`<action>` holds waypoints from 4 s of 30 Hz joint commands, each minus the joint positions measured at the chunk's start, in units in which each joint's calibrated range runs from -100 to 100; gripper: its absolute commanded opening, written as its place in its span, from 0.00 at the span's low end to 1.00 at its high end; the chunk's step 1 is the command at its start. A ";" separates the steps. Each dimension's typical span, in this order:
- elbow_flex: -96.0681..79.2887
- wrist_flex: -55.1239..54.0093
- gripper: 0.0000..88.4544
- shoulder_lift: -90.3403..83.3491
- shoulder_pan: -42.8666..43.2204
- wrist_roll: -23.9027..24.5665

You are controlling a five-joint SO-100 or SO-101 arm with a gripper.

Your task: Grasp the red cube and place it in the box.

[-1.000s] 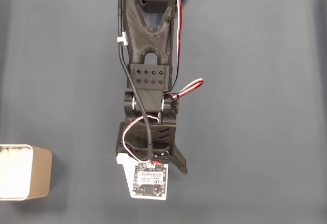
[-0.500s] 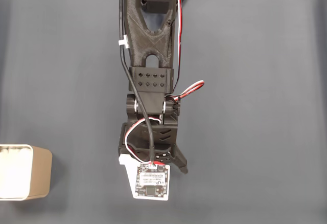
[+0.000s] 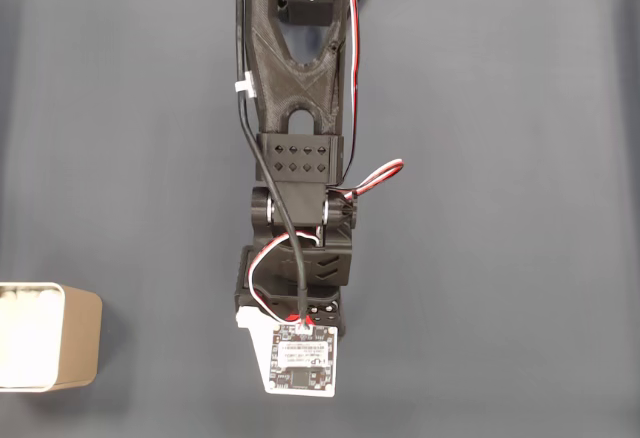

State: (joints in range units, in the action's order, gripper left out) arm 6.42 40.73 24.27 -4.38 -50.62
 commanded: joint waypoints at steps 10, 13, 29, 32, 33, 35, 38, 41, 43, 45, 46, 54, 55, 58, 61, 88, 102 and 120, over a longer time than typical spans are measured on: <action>3.25 -0.40 0.10 -0.62 0.33 -1.51; 3.25 -0.32 0.09 -0.62 0.26 -1.61; 3.25 2.38 0.07 -6.08 -0.67 -1.51; 3.25 2.63 0.07 -7.37 -1.52 -1.47; 3.25 2.79 0.07 -7.98 -1.73 -1.42; 3.34 3.12 0.07 -9.02 -2.23 -1.37; 3.71 3.86 0.07 -10.41 -3.01 -1.12; 3.71 4.35 0.07 -11.88 -3.65 -0.93; 3.80 4.68 0.07 -12.83 -4.07 -0.88; 4.71 5.50 0.07 -13.27 -4.50 -0.59; 5.17 5.91 0.07 -13.35 -4.71 -0.49; 9.27 7.96 0.08 -13.79 -6.84 0.05; 9.55 7.96 0.08 -13.79 -7.13 0.05; 10.28 7.96 0.08 -13.79 -7.98 0.00; 11.46 8.20 0.08 -13.35 -8.69 0.10; 20.41 7.63 0.08 -9.19 -15.86 2.49; 31.54 7.55 0.08 -1.83 -18.63 2.83; 39.29 7.55 0.08 4.15 -22.19 2.59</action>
State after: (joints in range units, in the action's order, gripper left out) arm 42.22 48.61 28.70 -25.15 -48.18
